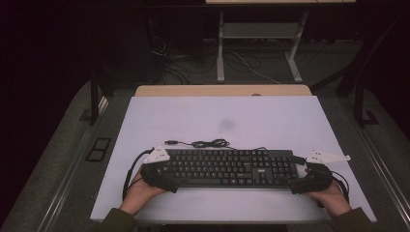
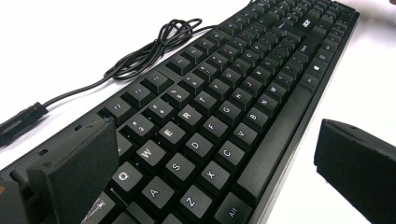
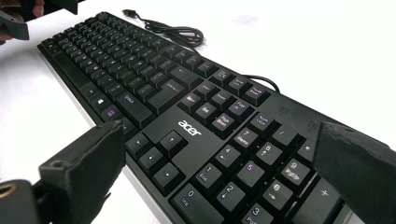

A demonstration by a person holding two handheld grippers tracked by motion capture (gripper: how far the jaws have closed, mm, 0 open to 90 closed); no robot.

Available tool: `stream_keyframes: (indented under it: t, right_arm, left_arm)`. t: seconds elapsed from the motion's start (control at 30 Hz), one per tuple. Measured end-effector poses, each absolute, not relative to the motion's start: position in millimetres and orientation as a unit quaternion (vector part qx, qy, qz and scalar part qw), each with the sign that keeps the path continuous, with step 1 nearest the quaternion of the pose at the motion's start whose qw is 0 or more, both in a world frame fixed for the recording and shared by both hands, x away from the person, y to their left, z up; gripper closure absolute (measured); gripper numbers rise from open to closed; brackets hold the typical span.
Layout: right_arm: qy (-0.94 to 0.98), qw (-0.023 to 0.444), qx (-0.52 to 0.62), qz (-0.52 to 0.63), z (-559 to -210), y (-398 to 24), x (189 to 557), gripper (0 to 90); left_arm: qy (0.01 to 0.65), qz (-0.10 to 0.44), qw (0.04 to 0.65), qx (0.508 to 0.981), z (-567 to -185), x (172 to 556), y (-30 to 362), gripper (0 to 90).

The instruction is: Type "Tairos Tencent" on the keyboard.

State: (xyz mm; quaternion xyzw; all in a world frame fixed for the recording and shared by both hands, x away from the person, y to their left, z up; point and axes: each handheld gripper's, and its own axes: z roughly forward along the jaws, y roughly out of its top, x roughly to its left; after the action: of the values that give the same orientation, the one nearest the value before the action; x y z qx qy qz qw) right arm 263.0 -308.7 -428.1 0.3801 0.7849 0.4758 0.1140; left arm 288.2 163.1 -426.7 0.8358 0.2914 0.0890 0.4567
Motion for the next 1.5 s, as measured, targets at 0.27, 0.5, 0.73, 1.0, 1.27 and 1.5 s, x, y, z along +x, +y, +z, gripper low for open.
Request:
stream_keyframes:
  t: [0.27,0.5,0.73,1.0,1.27,1.5]
  right_arm:
    - [0.783,0.109,0.383,0.478,-427,-310,265,2.4]
    - [0.782,0.103,0.38,0.483,-425,-309,271,2.4]
    - [0.784,0.101,0.375,0.485,-422,-303,272,2.4]
    - [0.781,0.096,0.369,0.495,-418,-296,274,2.4]
    - [0.783,0.088,0.363,0.497,-417,-287,279,2.5]
    - [0.783,0.084,0.359,0.5,-416,-279,282,2.6]
  left_arm:
    - [0.294,0.088,0.461,0.833,-426,288,162,0.0]
    - [0.292,0.091,0.461,0.833,-427,288,163,0.0]
    - [0.29,0.092,0.46,0.834,-427,287,163,0.0]
    - [0.29,0.09,0.46,0.834,-428,287,163,0.0]
    - [0.289,0.091,0.459,0.835,-428,287,162,0.0]
    - [0.287,0.089,0.458,0.836,-428,287,162,0.0]
